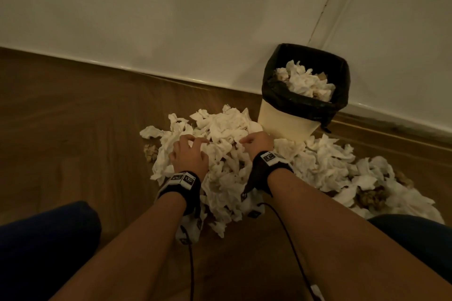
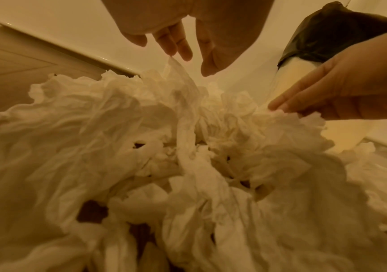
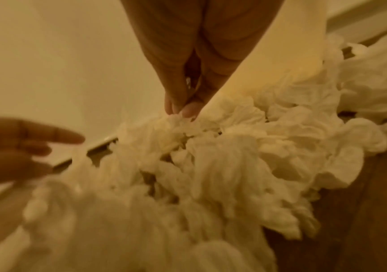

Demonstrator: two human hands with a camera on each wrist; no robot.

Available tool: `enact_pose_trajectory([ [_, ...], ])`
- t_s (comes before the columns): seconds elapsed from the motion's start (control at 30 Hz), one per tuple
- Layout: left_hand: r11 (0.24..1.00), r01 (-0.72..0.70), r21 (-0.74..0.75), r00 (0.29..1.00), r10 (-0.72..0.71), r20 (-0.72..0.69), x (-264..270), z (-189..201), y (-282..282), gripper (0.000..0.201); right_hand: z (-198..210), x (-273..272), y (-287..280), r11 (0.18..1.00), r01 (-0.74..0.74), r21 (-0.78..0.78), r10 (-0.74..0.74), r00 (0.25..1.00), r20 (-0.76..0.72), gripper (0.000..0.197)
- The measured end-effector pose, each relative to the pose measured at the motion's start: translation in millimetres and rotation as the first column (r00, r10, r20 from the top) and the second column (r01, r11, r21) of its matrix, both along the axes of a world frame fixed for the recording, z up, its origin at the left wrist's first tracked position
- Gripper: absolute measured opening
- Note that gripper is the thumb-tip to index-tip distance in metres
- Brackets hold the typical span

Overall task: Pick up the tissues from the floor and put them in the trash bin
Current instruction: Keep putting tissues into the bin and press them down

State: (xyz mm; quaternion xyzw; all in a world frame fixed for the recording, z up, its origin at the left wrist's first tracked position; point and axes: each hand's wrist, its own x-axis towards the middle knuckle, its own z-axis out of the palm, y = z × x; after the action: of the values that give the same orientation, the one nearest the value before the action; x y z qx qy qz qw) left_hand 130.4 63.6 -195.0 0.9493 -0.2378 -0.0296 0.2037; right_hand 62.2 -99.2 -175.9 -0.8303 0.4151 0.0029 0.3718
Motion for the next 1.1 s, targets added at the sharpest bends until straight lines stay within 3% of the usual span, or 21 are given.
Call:
enact_pose_trajectory([
  [0.13, 0.996, 0.078, 0.04, 0.997, -0.079, 0.02, -0.2, -0.4, -2.9, 0.042, -0.3, 0.3, -2.1, 0.962, 0.164, 0.218, -0.198, 0.97, 0.143, 0.03],
  [0.2, 0.989, 0.135, 0.052, 0.989, -0.138, 0.057, -2.3, -0.5, -6.2, 0.045, 2.7, 1.6, -3.6, 0.891, 0.213, 0.402, -0.298, 0.94, 0.164, 0.031],
  [0.27, 0.977, 0.186, 0.102, 0.977, -0.195, 0.086, -3.9, -0.5, -10.4, 0.045, 9.7, 0.3, -5.0, 0.705, 0.321, 0.633, -0.506, 0.852, 0.132, 0.022],
  [0.33, 0.953, 0.242, 0.18, 0.963, -0.259, 0.079, -3.5, -1.0, -15.8, 0.046, 13.5, -3.5, -9.3, 0.494, 0.412, 0.766, -0.692, 0.72, 0.059, 0.019],
  [0.37, 0.942, 0.262, 0.21, 0.957, -0.282, 0.071, -2.7, -1.1, -18.7, 0.048, 13.3, -5.2, -13.2, 0.464, 0.425, 0.777, -0.719, 0.693, 0.051, 0.024],
  [0.4, 0.935, 0.268, 0.231, 0.955, -0.29, 0.066, -1.1, -0.7, -22.1, 0.05, 15.6, -7.5, -15.4, 0.449, 0.43, 0.783, -0.735, 0.677, 0.049, 0.025],
  [0.5, 0.937, 0.239, 0.254, 0.966, -0.257, 0.04, 7.4, 4.1, -33.6, 0.057, 24.7, -8.9, -17.2, 0.59, 0.373, 0.716, -0.593, 0.802, 0.071, 0.025],
  [0.6, 0.947, 0.224, 0.231, 0.974, -0.224, -0.026, 17.6, 15.2, -47.3, 0.051, 22.7, -13.9, -21.6, 0.626, 0.322, 0.71, -0.503, 0.862, 0.053, 0.038],
  [0.7, 0.948, 0.242, 0.208, 0.968, -0.222, -0.114, 26.1, 24.0, -61.7, 0.051, 17.7, -24.0, -19.6, 0.535, 0.278, 0.798, -0.553, 0.829, 0.082, 0.038],
  [0.77, 0.932, 0.273, 0.237, 0.955, -0.234, -0.18, 31.5, 23.7, -70.9, 0.057, 14.0, -27.0, -19.1, 0.408, 0.295, 0.864, -0.62, 0.784, 0.025, 0.034],
  [0.83, 0.903, 0.315, 0.293, 0.937, -0.247, -0.247, 37.0, 18.6, -78.5, 0.061, 15.5, -26.3, -18.7, 0.308, 0.281, 0.909, -0.682, 0.731, 0.005, 0.049],
  [0.9, 0.882, 0.347, 0.319, 0.925, -0.265, -0.272, 40.9, 13.1, -85.4, 0.056, 19.9, -25.8, -17.0, 0.312, 0.289, 0.905, -0.686, 0.727, 0.004, 0.053],
  [1.03, 0.886, 0.357, 0.295, 0.923, -0.285, -0.261, 43.1, 14.1, -92.7, 0.04, 33.6, -24.6, -15.2, 0.31, 0.301, 0.902, -0.699, 0.715, 0.002, 0.024],
  [1.1, 0.899, 0.333, 0.284, 0.925, -0.253, -0.285, 45.1, 17.5, -93.0, 0.041, 42.1, -22.9, -14.2, 0.303, 0.28, 0.911, -0.703, 0.711, 0.016, 0.024],
])
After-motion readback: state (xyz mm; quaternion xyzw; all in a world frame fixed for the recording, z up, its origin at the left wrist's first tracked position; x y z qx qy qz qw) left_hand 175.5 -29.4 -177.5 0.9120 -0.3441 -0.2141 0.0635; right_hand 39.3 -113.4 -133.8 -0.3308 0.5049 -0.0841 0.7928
